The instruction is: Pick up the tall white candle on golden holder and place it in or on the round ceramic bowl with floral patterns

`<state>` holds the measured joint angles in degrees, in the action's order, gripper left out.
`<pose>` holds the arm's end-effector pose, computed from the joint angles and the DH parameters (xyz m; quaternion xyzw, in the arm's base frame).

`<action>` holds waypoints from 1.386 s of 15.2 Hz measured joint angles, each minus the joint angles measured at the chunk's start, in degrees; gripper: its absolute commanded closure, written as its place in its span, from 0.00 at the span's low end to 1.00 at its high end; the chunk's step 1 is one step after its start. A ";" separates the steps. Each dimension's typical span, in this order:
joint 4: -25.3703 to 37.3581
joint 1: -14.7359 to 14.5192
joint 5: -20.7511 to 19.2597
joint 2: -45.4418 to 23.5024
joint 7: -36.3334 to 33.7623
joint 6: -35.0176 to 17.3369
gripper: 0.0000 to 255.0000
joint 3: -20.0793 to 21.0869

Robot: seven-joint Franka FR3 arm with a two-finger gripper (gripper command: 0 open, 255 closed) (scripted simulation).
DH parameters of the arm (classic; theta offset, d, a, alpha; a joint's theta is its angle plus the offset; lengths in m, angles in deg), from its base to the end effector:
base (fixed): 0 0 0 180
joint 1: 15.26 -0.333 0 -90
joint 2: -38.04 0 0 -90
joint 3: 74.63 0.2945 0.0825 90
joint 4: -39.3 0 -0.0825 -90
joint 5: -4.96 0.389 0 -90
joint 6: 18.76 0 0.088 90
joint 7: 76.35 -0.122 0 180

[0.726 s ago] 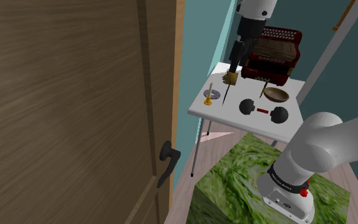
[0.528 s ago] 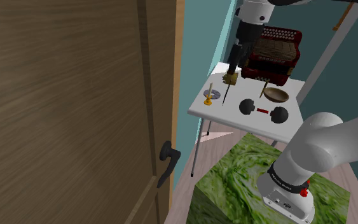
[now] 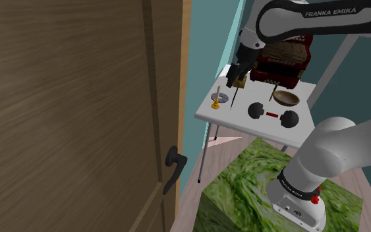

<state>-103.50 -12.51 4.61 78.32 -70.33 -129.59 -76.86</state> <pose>0.3734 -0.0338 0.4990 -0.9972 -0.0136 -0.0728 0.0030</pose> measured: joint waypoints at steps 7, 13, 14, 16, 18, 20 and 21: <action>-5.97 2.73 -1.53 -7.91 0.42 -19.60 0.00 -3.03; -7.38 4.34 -1.33 -18.19 1.77 -36.24 0.00 -6.41; -6.56 4.38 -0.82 -21.02 2.60 -39.14 0.00 -7.40; -5.23 4.12 0.56 -25.69 3.71 -44.13 0.00 -8.78; -4.62 3.63 2.70 -29.58 5.36 -48.97 0.00 -10.21; -3.79 2.88 5.53 -33.18 7.54 -52.88 0.00 -11.47; -3.83 2.60 6.39 -34.13 8.08 -54.09 0.00 -11.65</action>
<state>-107.34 -9.91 11.00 44.19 -62.25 -183.67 -88.51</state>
